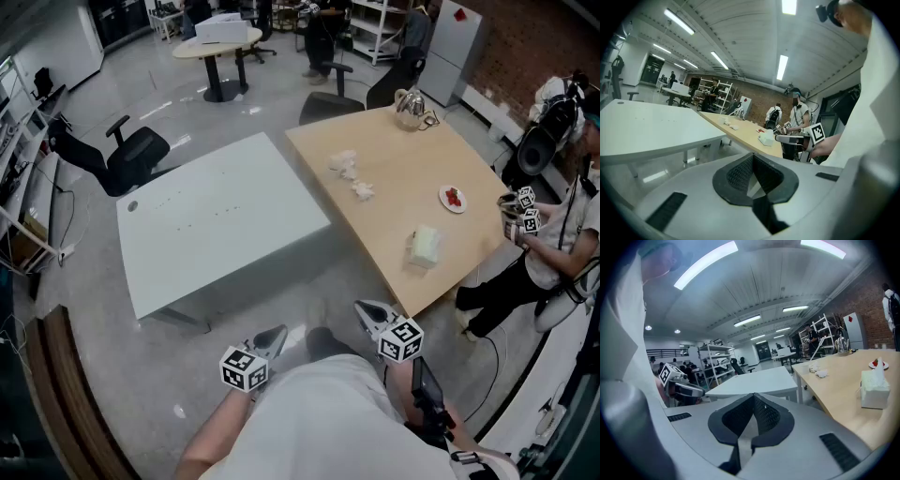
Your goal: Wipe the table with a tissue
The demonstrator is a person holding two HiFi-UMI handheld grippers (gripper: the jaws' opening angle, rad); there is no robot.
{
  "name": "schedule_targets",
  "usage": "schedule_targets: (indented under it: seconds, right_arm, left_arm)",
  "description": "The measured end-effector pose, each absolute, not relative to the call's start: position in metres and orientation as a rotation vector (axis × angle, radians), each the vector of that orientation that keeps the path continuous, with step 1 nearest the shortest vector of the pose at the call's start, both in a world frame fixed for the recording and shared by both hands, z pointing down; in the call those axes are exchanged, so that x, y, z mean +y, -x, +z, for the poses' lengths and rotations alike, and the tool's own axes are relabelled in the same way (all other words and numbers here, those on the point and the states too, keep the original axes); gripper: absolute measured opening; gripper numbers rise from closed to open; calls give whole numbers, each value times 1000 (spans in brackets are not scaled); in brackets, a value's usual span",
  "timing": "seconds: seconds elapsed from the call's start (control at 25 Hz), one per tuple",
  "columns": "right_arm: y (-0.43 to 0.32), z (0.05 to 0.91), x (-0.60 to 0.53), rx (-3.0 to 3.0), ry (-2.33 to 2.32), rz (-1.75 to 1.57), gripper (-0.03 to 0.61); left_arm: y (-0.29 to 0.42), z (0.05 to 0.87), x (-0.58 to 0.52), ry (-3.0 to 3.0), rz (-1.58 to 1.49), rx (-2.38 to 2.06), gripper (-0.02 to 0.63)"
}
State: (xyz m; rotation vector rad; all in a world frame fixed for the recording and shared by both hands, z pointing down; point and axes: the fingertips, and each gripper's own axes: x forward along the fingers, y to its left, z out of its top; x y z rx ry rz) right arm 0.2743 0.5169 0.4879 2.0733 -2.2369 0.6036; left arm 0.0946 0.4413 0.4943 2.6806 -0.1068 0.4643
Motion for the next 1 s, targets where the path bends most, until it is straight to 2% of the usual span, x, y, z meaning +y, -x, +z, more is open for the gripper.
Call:
schedule_targets:
  seconds: [1.0]
  right_arm:
    - [-421, 500, 363, -2183, -2119, 651, 17]
  left_arm:
    - [-209, 481, 298, -2695, 455, -190, 6]
